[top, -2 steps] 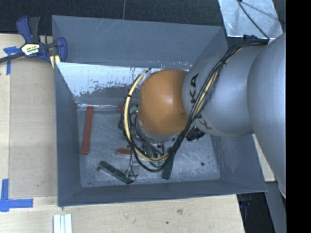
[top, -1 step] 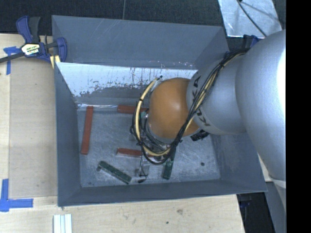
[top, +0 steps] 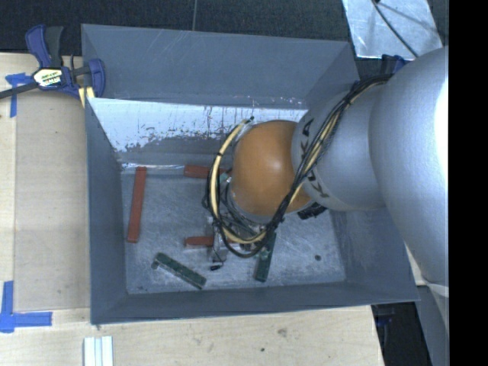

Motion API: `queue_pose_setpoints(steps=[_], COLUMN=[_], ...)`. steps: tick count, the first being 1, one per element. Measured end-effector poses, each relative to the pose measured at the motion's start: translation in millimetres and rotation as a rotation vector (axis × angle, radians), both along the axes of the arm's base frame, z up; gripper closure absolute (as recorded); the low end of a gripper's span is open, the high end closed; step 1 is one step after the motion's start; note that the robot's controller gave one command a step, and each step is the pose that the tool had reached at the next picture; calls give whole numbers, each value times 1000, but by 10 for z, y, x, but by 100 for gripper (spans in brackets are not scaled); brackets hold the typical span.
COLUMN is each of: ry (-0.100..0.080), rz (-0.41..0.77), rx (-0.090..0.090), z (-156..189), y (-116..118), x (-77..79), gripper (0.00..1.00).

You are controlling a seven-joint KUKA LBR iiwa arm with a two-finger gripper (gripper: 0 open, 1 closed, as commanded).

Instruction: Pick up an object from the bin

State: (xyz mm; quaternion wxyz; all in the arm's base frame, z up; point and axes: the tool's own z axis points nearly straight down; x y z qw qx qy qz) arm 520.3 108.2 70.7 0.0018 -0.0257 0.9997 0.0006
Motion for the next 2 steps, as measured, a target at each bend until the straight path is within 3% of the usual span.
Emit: queue_pose_setpoints(steps=[1, 2], ry=[-5, -8], rz=[315, 315], rx=[1, -1], z=[1166, 2052], y=[598, 498], x=[-317, -355], gripper=[100, 100])
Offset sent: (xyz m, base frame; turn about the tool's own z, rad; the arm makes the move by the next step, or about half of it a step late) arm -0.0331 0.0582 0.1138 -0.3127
